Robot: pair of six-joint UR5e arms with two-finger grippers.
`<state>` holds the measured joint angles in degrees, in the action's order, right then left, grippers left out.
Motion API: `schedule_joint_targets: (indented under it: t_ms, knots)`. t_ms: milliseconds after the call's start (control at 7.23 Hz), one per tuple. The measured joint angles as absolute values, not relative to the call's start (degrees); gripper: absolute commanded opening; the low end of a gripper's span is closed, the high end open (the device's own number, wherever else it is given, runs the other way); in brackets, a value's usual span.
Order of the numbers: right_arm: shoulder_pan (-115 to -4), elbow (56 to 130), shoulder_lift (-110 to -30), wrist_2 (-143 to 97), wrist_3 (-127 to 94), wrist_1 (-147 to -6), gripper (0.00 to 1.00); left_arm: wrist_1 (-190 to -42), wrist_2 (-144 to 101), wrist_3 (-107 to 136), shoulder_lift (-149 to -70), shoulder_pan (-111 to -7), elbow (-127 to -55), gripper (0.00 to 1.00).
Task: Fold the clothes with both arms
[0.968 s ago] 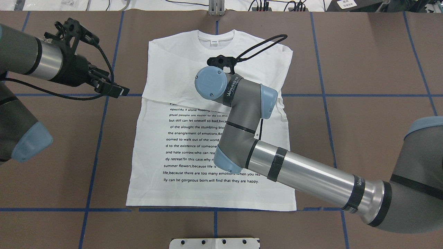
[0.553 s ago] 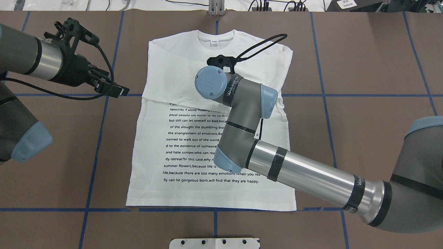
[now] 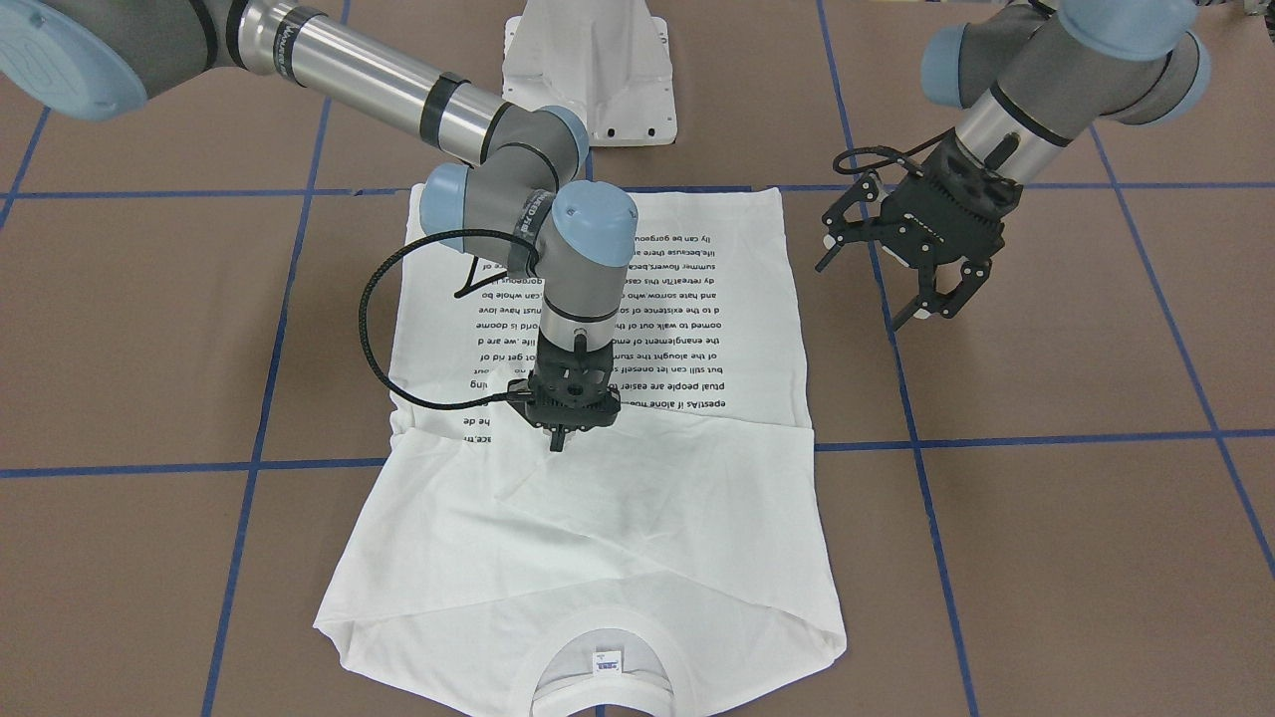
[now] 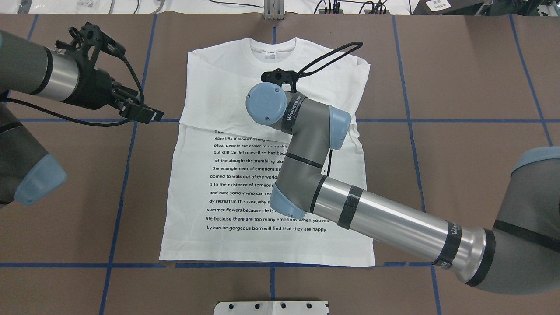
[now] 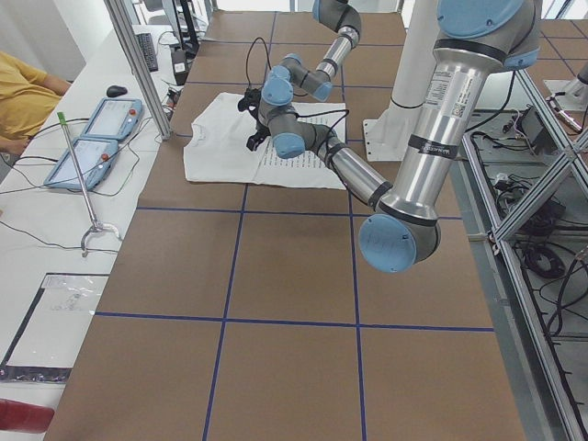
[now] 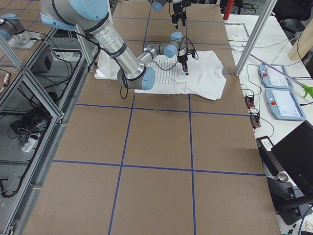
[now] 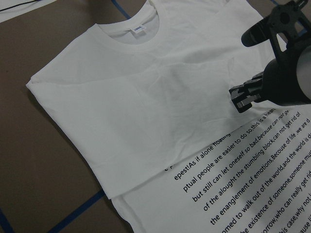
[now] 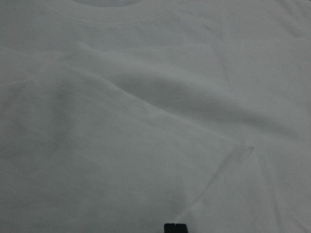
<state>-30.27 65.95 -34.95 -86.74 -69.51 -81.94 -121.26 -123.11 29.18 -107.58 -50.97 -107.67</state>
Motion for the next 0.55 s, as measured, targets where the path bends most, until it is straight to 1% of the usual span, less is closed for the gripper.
schedule_joint_targets:
  t_ms: [138, 277, 415, 553]
  knots:
    - [-30.3, 66.0, -34.9, -86.7, -69.6, -81.8, 0.25, -121.3, -123.1, 29.2, -107.6, -51.0, -107.7, 1.0]
    - [-30.3, 66.0, -34.8, -86.7, -69.8, -81.7, 0.3, -121.3, -123.1, 29.2, -107.6, -51.0, -107.7, 1.0]
    - [-30.3, 65.9, -34.8, -86.7, -70.0, -81.7, 0.05, -121.3, -123.1, 29.2, -107.6, -51.0, -107.7, 1.0]
    - [-30.3, 65.8, -34.8, -86.7, -69.9, -81.7, 0.0, -121.3, -123.0, 29.2, -107.6, -51.0, -107.7, 1.0]
